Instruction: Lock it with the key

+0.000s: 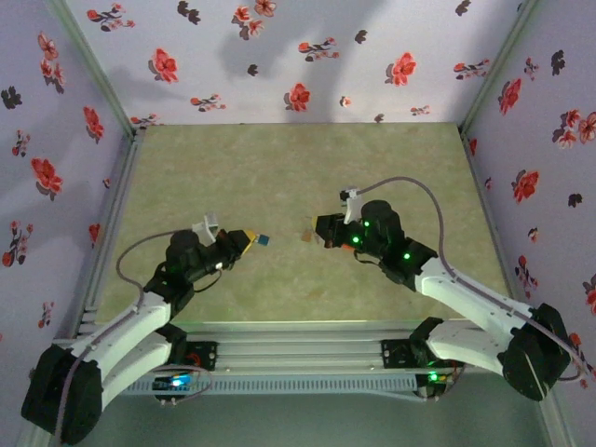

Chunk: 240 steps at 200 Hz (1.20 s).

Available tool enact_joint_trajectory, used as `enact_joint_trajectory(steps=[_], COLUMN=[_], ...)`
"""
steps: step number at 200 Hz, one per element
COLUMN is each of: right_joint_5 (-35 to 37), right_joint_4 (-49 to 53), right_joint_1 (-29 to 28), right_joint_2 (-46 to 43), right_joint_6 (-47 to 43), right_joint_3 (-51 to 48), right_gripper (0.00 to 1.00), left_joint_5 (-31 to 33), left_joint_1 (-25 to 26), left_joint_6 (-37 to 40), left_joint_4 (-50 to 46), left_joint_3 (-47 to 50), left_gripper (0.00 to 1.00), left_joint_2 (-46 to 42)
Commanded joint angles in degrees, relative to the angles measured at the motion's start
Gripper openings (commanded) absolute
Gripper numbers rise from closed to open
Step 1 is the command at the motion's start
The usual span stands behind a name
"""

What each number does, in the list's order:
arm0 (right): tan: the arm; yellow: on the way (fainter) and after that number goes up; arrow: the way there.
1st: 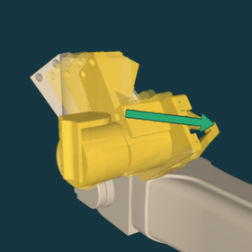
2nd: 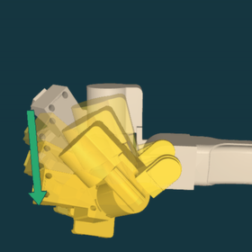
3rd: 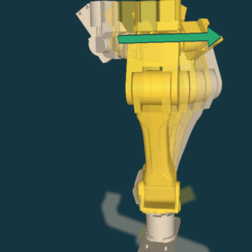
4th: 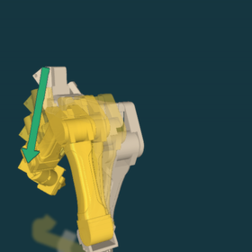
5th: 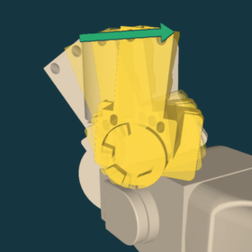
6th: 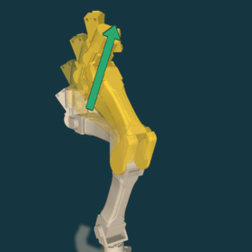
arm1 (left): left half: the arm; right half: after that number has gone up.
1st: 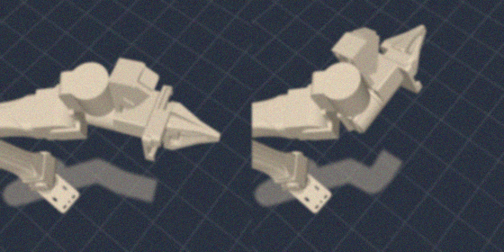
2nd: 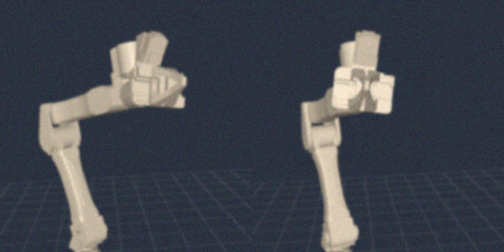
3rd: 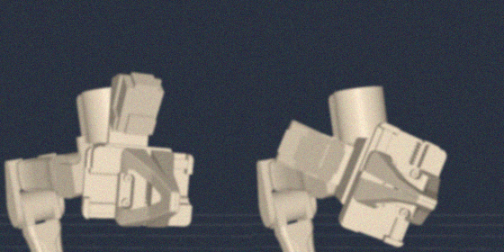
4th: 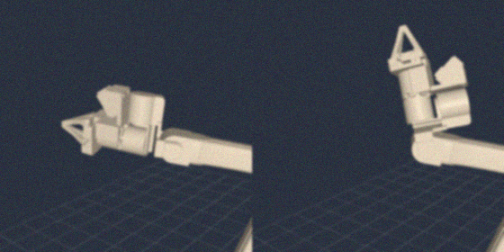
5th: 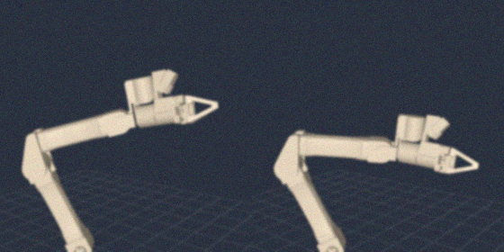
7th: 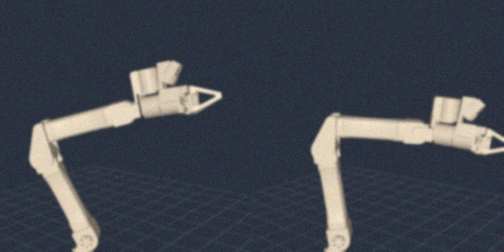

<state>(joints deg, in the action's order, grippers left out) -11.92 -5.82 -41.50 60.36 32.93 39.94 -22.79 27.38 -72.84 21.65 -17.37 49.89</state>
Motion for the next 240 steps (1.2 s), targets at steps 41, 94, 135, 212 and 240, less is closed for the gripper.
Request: enact_joint_trajectory(steps=[41,94,135,212,240], right_joint_5=[5.67,5.68,6.42,8.56,8.76], right_joint_4=[0.94,-0.33,-0.68,-0.43,-0.50], right_joint_1=[0.76,1.09,1.34,1.59,1.68], right_joint_2=[-4.02,-3.53,-3.82,-5.24,-5.38], right_joint_6=[-3.03,-2.78,-2.44,-1.62,-1.29], right_joint_3=[-2.31,-3.45,-4.31,-6.11,-6.46], right_gripper=[0.00,0.00,0.00,0.00,0.00], left_joint_5=[-5.52,-7.75,-9.21,-10.79,-10.97], left_joint_1=[-0.13,-0.13,-0.13,0.74,1.45], left_joint_6=[9.21,14.83,18.01,24.20,26.51], left_joint_4=[-14.65,-25.70,-31.42,-41.41,-44.67], left_joint_3=[-8.66,-14.08,-17.96,-26.04,-28.70], left_gripper=[0.00,0.00,0.00,0.00,0.00], left_joint_2=[2.23,4.30,7.50,14.16,17.29])
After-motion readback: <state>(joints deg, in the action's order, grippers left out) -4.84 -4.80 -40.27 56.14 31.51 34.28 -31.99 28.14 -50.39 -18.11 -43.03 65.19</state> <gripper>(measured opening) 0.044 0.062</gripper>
